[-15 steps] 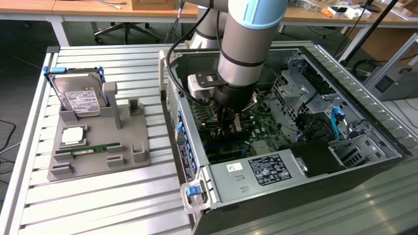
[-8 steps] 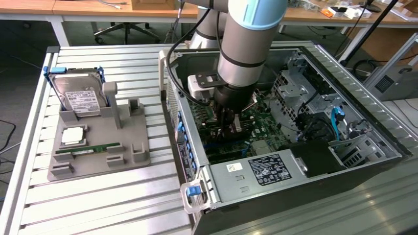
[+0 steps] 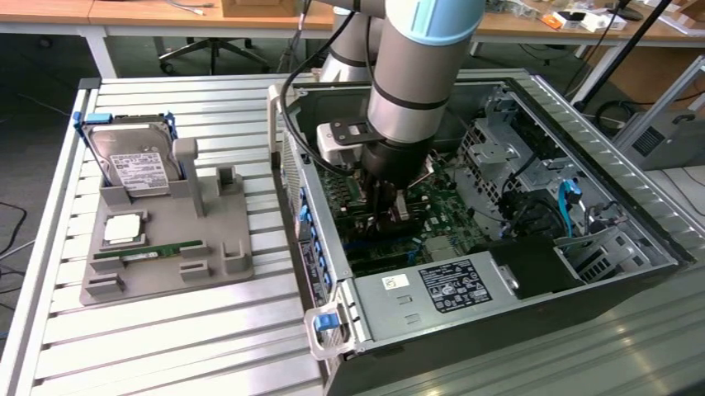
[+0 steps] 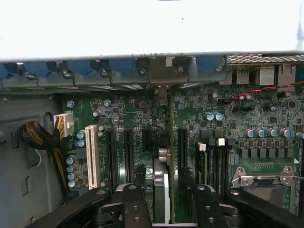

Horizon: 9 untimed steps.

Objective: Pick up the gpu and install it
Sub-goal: 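Insert the gpu into the slot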

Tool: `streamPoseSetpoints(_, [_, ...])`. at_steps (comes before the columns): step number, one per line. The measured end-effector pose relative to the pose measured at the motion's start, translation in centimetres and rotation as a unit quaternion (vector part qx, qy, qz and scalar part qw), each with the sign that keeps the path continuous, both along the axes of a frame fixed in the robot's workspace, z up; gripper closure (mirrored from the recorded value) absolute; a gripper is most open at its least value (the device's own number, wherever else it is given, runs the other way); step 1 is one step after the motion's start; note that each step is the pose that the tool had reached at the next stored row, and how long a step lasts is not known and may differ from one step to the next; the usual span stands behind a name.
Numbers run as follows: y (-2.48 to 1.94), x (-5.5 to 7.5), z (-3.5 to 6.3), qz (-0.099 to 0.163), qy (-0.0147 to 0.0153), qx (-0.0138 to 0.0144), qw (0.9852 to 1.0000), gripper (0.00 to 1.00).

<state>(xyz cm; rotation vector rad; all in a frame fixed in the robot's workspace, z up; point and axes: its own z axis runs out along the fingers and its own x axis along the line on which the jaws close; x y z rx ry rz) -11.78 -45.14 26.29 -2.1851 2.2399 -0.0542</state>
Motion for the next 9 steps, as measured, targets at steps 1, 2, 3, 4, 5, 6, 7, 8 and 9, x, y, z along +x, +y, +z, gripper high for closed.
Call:
streamPoseSetpoints(1, [0.03,0.0,0.46,0.000,-0.0002,0.0001,1.0000,0.59])
streamPoseSetpoints(2, [0.06,0.0,0.93,0.000,-0.0004,0.0001,1.0000,0.59])
streamPoseSetpoints(3, [0.09,0.0,1.54,0.000,-0.0006,0.0000,1.0000,0.59])
streamPoseSetpoints(4, [0.10,0.0,1.90,0.000,-0.0009,0.0001,1.0000,0.59])
streamPoseSetpoints(5, [0.10,0.0,2.11,0.000,-0.0011,0.0000,1.0000,0.59])
streamPoseSetpoints(6, [0.11,0.0,2.26,0.000,-0.0011,0.0000,1.0000,0.59])
streamPoseSetpoints(7, [0.14,0.0,2.35,0.000,-0.0011,0.0000,1.0000,0.61])
streamPoseSetpoints(8, [0.14,0.0,2.35,0.000,-0.0012,0.0001,1.0000,0.67])
streamPoseSetpoints(9, [0.14,0.0,2.35,0.000,-0.0012,0.0001,1.0000,0.67])
